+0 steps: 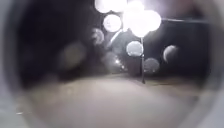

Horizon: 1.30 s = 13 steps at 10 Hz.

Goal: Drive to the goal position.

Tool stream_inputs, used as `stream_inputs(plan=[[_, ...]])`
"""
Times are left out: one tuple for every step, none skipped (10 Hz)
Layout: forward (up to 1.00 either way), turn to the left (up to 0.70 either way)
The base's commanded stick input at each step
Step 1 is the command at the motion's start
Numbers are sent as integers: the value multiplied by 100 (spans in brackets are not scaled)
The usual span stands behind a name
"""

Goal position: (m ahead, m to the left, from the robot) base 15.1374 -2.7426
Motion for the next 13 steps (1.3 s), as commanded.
stream_inputs(plan=[[100,40],[100,40],[100,40],[100,36],[100,29],[100,8],[100,0],[100,0],[100,0],[100,0],[100,0],[100,0],[100,0]])
